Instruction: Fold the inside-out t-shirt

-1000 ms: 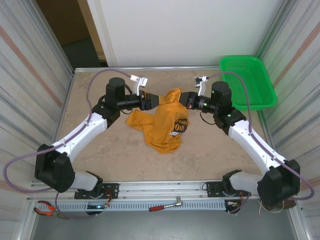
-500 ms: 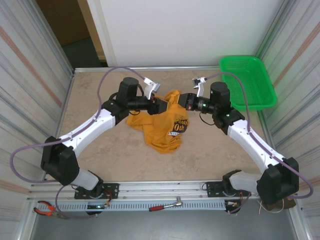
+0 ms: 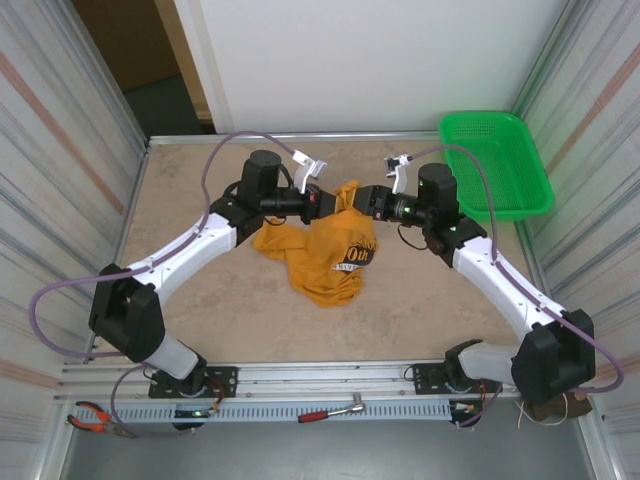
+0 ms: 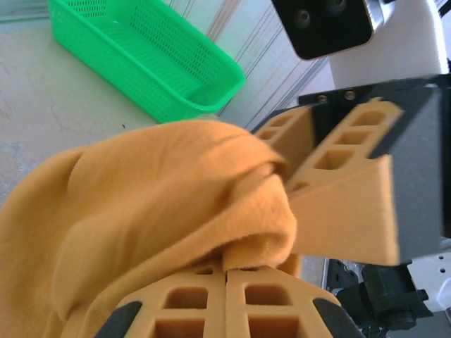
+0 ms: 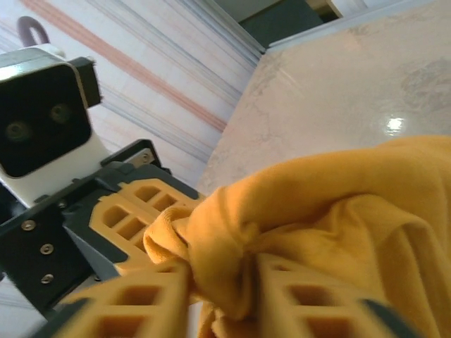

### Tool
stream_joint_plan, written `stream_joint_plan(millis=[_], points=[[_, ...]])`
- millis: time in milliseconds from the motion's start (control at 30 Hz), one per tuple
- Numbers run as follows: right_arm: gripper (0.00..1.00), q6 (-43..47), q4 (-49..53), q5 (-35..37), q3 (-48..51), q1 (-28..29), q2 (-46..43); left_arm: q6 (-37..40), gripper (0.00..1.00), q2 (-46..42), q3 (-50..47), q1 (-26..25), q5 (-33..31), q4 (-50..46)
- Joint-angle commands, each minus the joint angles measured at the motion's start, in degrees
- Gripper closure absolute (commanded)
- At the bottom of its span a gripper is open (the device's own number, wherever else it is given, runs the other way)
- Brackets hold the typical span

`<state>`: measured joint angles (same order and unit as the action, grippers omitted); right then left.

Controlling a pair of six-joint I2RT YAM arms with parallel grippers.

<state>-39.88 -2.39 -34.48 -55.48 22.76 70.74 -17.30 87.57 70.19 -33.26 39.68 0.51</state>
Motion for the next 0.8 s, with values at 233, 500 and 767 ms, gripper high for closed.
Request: stream_joint_plan(millis=[233,500,767], points=[[0.23,-2.99,3.73,17.93,7.40,4.48,-7.79,-12.11,1.00,-2.49,0.30,-0.32,-7.00,0.12],[0.30,-0.33,3.77,26.04,6.21,5.81,2.51,-27.28,1.00,-3.37,-0.13,2.13,1.50,9.88],[0.33,5.79,13.66,28.24,4.92,3.60,2.35,-36.62,1.00,-7.25,-2.35,5.04,3.81,19.11]])
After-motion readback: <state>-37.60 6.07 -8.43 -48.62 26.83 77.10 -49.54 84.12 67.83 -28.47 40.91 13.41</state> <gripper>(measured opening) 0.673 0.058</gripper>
